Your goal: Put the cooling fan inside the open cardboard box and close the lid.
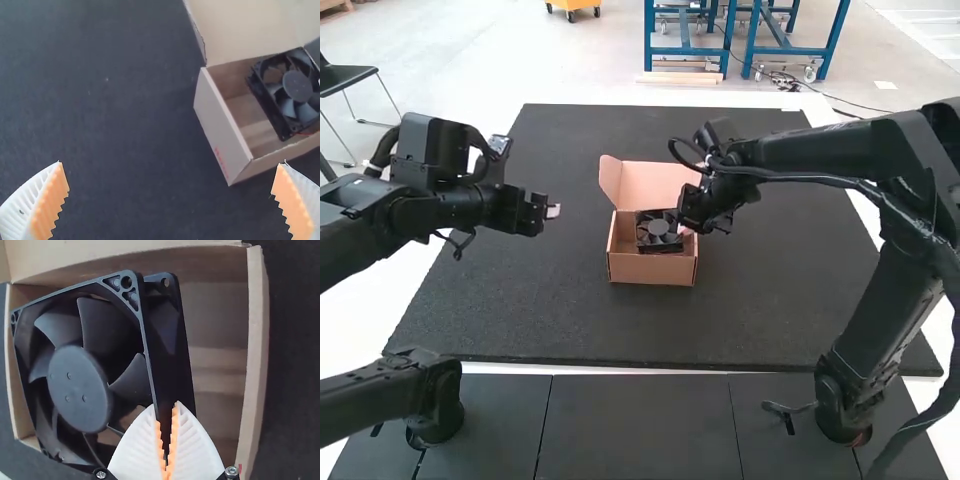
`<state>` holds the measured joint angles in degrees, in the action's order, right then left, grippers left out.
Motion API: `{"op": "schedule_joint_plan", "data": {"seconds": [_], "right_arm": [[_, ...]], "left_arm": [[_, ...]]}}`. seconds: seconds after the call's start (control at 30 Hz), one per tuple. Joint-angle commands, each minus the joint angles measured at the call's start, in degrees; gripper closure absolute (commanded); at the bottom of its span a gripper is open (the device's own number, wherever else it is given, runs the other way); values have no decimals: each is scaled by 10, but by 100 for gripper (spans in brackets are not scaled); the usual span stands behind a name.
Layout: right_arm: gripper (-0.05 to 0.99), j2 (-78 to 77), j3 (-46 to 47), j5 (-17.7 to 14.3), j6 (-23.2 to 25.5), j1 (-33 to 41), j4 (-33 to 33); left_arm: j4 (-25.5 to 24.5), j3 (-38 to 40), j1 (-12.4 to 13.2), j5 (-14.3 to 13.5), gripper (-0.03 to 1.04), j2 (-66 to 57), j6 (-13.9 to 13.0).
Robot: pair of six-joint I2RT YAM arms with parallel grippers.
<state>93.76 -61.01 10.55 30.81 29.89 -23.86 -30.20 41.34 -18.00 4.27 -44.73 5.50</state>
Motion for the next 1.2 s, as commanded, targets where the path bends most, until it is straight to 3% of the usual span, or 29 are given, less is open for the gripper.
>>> {"op": "schedule_joint_plan", "data": {"seconds": [0.0, 0.6, 0.83, 1.0, 1.1, 1.17], "right_arm": [[96, -1, -2, 10, -4, 11, 6], [96, 30, -5, 18, -5, 32, 20], [72, 29, -13, 18, -15, 29, 21], [63, 29, -24, 18, -27, 29, 20], [42, 28, -39, 18, -36, 30, 19], [36, 28, -53, 25, -43, 29, 17]], "left_arm": [[4, -3, 2, -4, 5, 12, 9], [8, -4, 2, -4, 5, 12, 19], [9, -6, 1, -4, 5, 12, 19], [13, -6, 2, -4, 5, 12, 19], [15, -6, 2, -4, 5, 12, 19], [16, -4, 2, -4, 5, 12, 21]]}}
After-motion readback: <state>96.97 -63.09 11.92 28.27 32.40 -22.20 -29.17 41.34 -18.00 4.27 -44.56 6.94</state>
